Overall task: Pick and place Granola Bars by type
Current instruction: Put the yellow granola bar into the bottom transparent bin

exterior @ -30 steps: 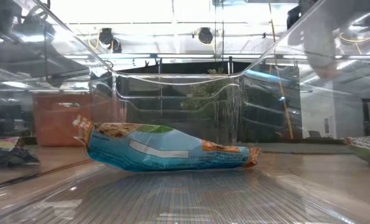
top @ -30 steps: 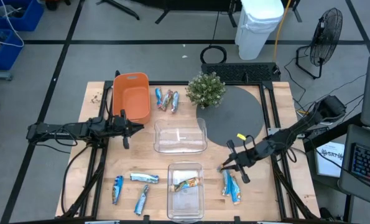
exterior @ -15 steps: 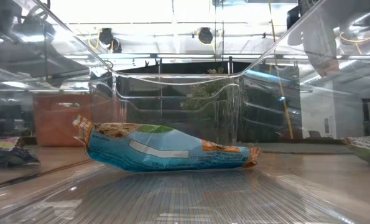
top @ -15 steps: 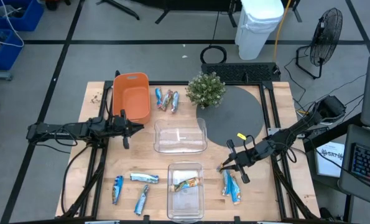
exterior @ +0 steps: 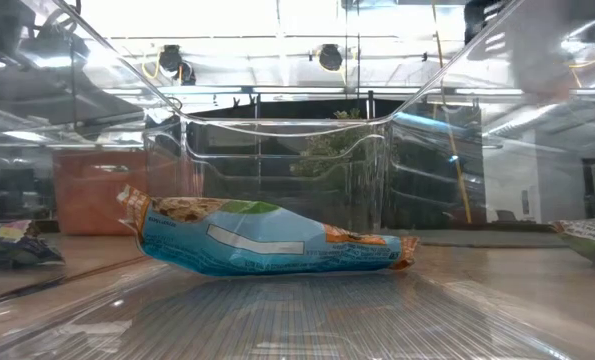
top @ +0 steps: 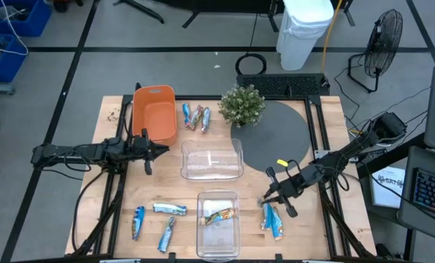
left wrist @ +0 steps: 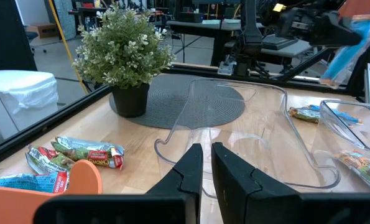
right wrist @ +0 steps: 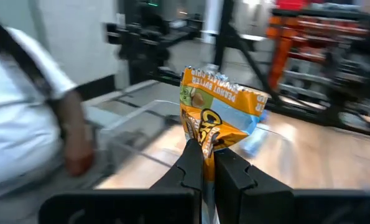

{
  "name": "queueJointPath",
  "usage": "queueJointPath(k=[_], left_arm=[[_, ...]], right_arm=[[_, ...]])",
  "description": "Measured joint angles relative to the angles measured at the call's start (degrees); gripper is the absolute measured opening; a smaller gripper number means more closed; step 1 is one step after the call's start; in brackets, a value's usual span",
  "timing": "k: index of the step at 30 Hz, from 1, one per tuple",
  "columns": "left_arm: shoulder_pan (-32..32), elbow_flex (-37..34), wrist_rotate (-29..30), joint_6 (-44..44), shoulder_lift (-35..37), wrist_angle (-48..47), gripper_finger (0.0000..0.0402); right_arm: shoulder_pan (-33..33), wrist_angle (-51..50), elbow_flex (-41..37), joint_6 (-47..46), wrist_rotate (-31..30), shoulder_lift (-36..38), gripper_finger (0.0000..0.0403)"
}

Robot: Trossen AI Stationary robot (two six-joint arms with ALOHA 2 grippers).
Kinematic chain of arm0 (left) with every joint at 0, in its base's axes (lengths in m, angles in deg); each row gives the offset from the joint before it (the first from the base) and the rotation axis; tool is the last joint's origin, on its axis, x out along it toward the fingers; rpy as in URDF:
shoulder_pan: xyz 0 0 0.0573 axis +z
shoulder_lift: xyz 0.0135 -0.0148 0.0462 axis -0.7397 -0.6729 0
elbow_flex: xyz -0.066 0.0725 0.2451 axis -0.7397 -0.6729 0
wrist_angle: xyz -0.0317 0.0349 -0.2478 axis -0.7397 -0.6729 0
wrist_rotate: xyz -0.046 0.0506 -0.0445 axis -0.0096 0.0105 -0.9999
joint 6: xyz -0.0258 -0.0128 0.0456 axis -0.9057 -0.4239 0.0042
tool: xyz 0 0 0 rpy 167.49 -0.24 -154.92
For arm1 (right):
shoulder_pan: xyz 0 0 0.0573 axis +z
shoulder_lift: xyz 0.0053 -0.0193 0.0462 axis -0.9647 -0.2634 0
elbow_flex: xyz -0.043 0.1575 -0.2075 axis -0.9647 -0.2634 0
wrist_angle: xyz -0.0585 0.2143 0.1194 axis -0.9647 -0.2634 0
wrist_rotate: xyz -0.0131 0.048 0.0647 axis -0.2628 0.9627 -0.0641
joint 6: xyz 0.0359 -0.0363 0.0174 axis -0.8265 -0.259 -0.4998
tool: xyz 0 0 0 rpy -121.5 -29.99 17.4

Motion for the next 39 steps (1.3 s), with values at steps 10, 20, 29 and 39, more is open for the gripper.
queueJointPath(k=[10, 20, 29, 39], left_arm=[[0.0, 0.0, 0.0, 0.0, 0.0, 0.0, 0.0037], [0.0, 0.0, 0.0, 0.0, 0.0, 0.0, 0.0037], [0.0, 0.0, 0.0, 0.0, 0.0, 0.0, 0.0037], [0.0, 0.0, 0.0, 0.0, 0.0, 0.0, 0.0037]], right_arm=[[1.0, 4.1, 0.0, 5.5, 27.6, 0.0, 0.0008], [4.3, 4.2, 0.0, 7.4, 23.1, 0.0, 0.0008], [4.5, 5.8, 0.0, 5.8, 15.6, 0.0, 0.0008], [4.9, 16.9, 0.5, 4.6, 15.5, -5.5, 0.0008]])
